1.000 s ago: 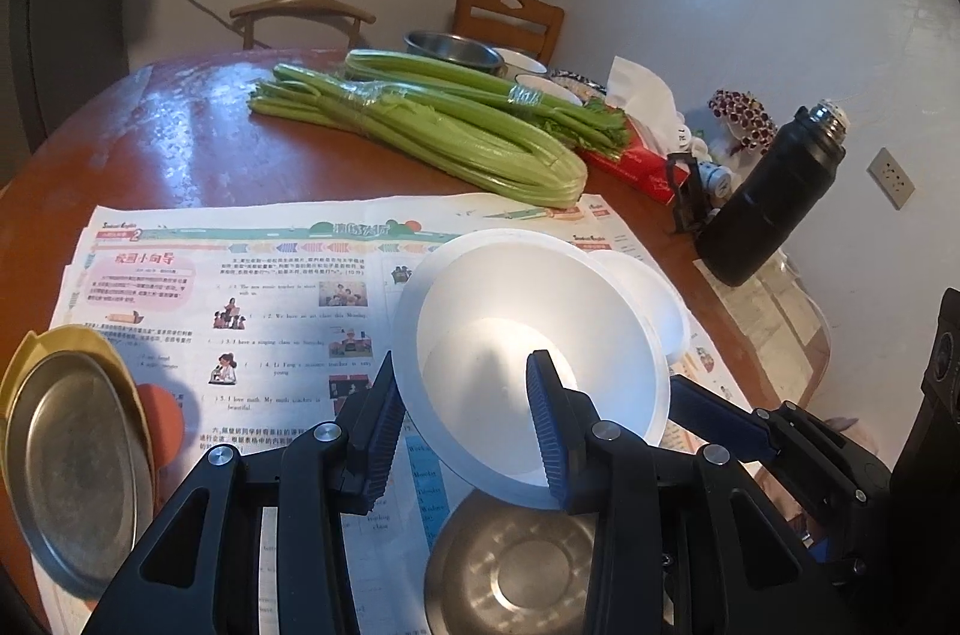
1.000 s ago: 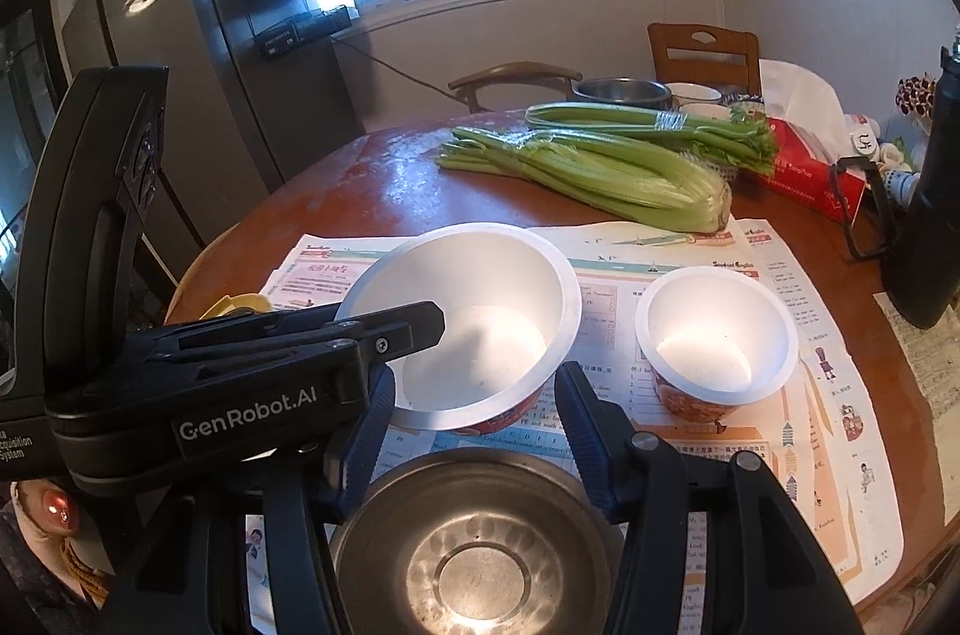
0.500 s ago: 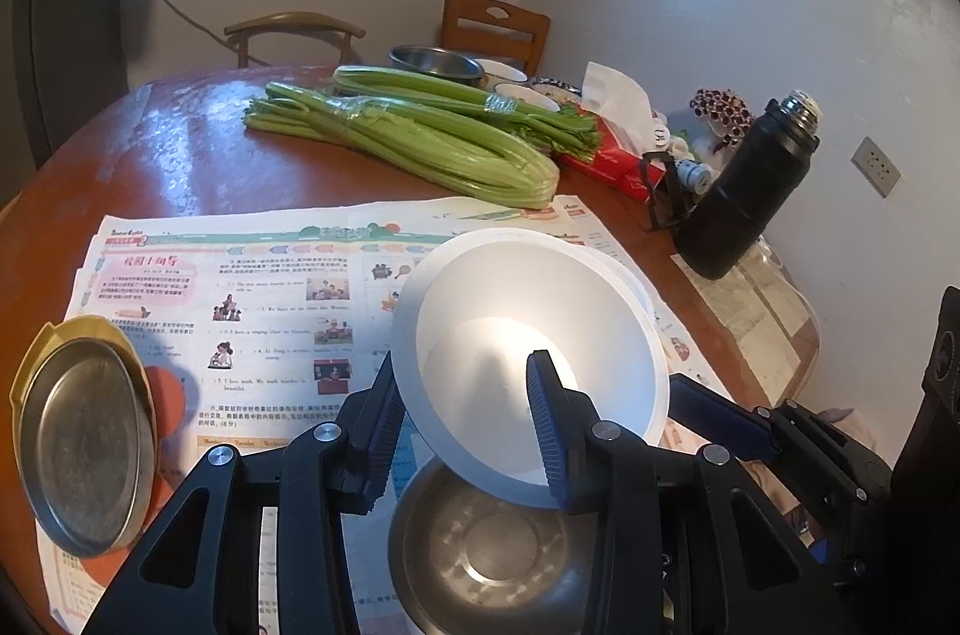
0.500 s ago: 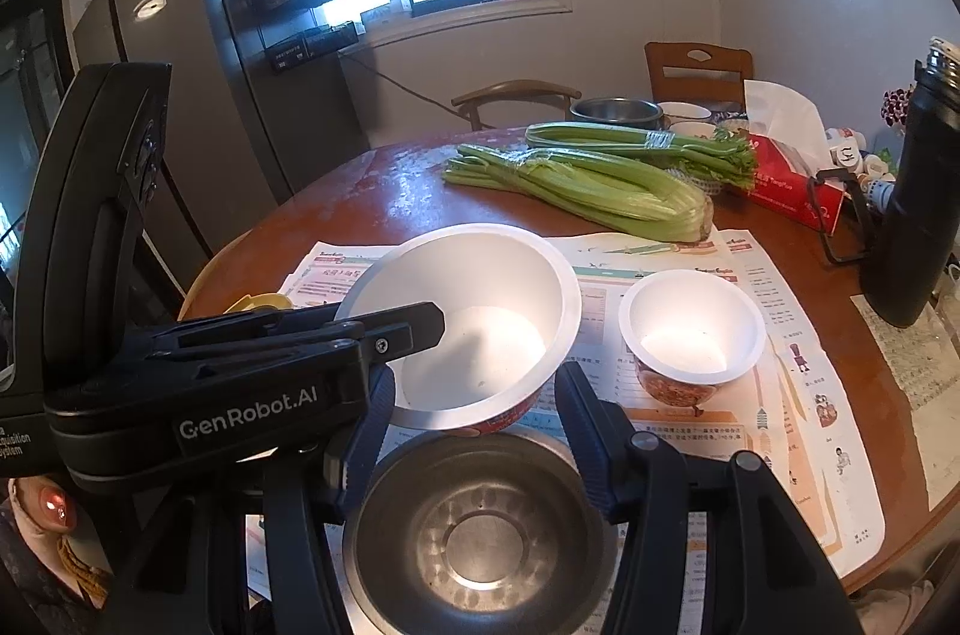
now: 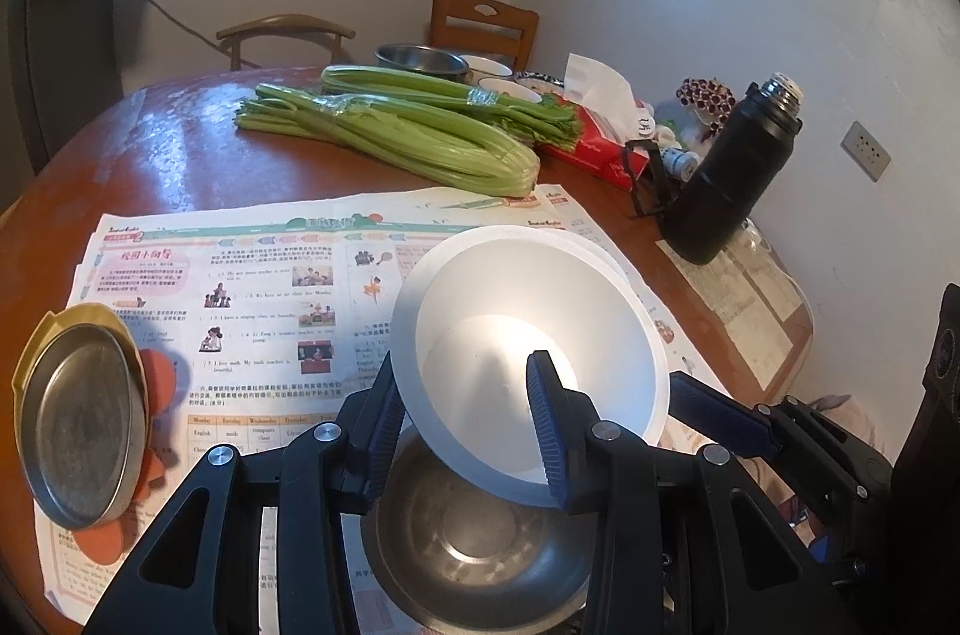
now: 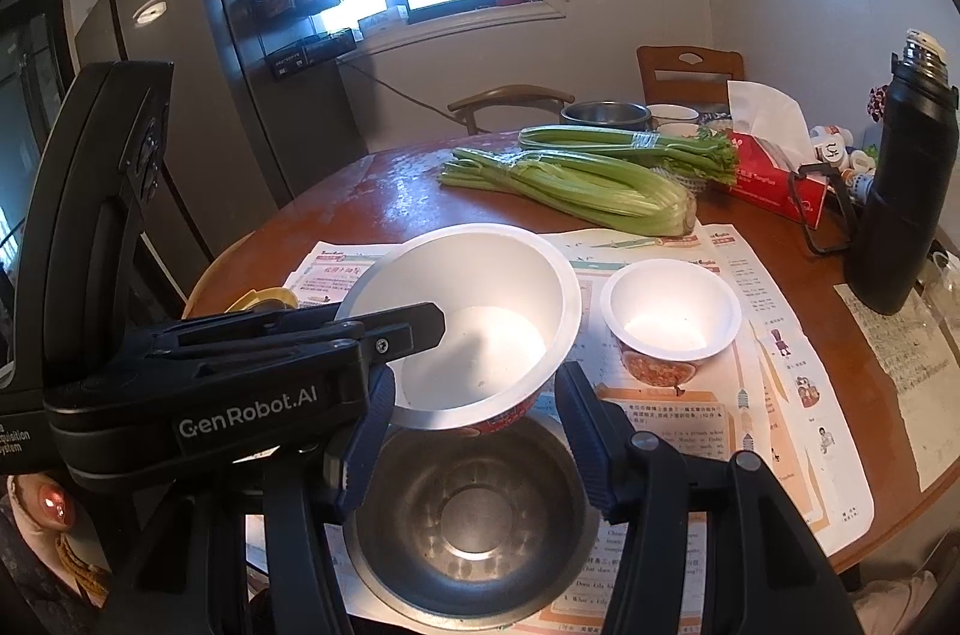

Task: Organize plates and bowls
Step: 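Lower the paper bowl into the steel bowl and open the left gripper, then move the left gripper to the second paper bowl rim and close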

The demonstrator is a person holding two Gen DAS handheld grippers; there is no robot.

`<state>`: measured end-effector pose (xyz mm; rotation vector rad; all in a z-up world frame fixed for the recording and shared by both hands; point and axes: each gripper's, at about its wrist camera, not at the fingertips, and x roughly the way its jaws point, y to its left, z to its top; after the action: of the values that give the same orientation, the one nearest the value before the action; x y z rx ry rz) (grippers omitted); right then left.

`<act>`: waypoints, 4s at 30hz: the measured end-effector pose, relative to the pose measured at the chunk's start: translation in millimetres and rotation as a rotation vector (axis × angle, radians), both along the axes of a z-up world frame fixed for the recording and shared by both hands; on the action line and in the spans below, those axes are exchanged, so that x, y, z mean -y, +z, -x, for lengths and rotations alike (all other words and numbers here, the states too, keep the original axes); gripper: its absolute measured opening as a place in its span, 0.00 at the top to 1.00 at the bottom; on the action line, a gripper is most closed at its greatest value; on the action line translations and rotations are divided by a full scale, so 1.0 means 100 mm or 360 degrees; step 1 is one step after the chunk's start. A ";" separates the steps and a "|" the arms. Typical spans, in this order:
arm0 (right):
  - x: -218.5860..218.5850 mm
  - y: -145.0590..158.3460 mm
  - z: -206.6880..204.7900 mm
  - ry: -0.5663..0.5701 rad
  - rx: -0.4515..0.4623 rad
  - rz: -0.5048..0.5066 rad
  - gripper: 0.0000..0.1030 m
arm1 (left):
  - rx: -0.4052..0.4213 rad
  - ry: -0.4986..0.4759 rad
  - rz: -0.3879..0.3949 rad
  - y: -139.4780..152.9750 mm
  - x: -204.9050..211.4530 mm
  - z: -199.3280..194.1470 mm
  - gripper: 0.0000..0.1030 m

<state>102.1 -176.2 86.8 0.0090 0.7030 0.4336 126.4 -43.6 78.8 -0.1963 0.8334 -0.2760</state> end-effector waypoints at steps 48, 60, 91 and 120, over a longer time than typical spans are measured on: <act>-0.01 -0.57 0.44 0.0153 -0.0141 0.0131 0.45 | -0.0244 -0.0019 -0.0064 -0.65 0.05 0.38 0.60; -0.04 -0.65 0.41 0.0155 -0.0193 0.0185 0.45 | -0.0244 -0.0016 -0.0128 -0.74 0.09 0.38 0.60; 0.01 -0.60 0.43 0.0188 -0.0160 0.0138 0.45 | -0.0159 -0.0007 -0.0181 -0.58 0.16 0.44 0.58; 0.42 -0.25 0.44 0.0052 0.0037 0.0037 0.45 | 0.0019 0.0022 -0.0226 -0.19 0.29 0.44 0.53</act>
<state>58.2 -217.8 61.5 -0.0293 0.6857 0.4560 82.7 -73.1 60.3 -0.0676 0.8361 -0.2042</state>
